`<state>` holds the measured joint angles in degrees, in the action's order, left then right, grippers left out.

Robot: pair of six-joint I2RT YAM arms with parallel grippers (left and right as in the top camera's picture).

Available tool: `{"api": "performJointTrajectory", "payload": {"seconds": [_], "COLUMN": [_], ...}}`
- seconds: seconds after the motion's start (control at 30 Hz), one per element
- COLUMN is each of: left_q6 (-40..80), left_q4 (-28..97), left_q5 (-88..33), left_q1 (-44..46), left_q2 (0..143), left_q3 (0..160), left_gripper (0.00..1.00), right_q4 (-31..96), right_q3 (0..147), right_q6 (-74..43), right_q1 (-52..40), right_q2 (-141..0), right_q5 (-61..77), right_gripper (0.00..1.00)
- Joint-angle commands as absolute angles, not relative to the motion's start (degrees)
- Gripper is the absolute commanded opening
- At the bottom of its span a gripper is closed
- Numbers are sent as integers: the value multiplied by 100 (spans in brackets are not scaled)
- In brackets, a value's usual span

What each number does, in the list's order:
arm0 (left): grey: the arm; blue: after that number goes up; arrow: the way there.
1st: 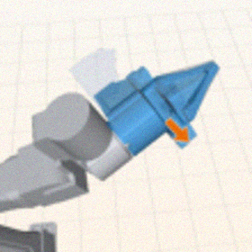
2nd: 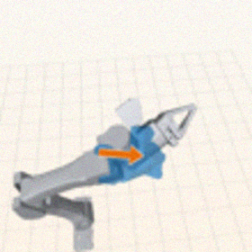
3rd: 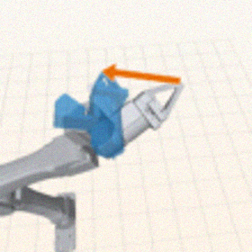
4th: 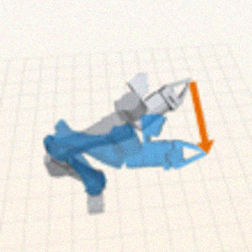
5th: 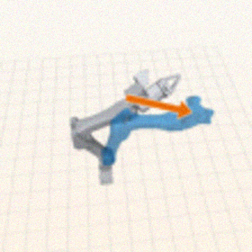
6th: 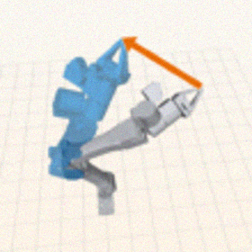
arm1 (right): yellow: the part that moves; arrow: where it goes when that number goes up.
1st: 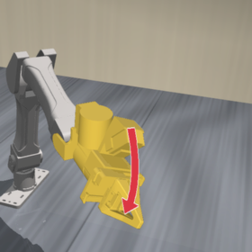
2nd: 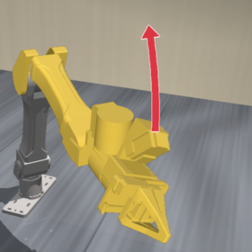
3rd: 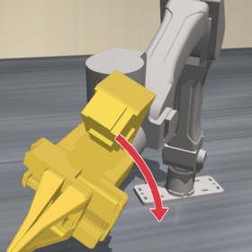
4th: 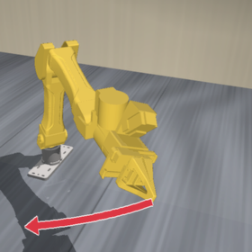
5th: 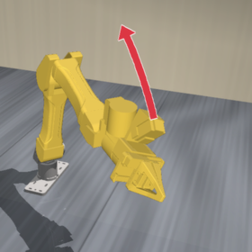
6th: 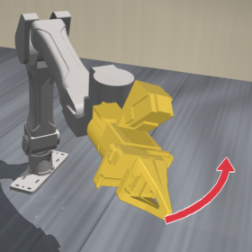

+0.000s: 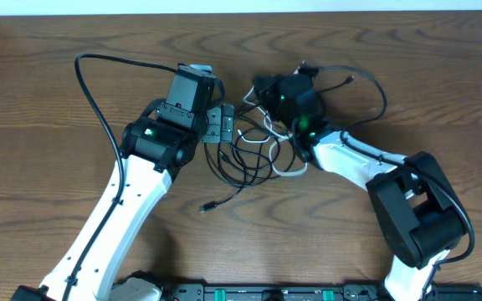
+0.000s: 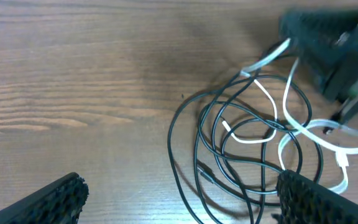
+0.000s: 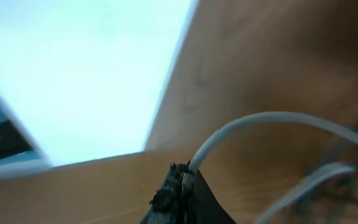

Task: Untangle cables
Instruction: 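Pull the white cable far up and rightward off the table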

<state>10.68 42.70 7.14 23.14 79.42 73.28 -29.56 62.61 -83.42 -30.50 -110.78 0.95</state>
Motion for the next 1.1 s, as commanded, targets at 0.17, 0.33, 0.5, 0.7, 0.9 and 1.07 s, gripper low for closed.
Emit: {"api": "performJointTrajectory", "payload": {"seconds": [0.17, 0.33, 0.5, 0.7, 0.9, 1.07], "left_q6": [1085, 1085, 1085, 1083, 1085, 1083], "left_q4": [4285, 4283, 4285, 4285, 4285, 4285], "left_q5": [683, 683, 683, 683, 683, 683], "left_q1": [2298, 2298, 2298, 2298, 2298, 2298], "left_q2": [7985, 7985, 7985, 7985, 7985, 7985], "left_q3": [7334, 7334, 7334, 7334, 7334, 7334], "left_gripper": [98, 98, 98, 98, 98, 98], "right_q4": [-4576, -5527, -5594, -4740, -3070, -2023], "right_q3": [6292, 6292, 6348, 6731, 7776, 8785], "right_q6": [-8624, -8969, -8882, -8318, -7467, -7109], "right_q1": [-2545, -2274, -2069, -1890, -1780, -1726], "right_q2": [-11078, -10993, -10624, -10086, -9644, -9579], "right_q5": [773, 882, 878, 878, 886, 965], "right_gripper": [1, 1, 1, 1, 1, 1]}}
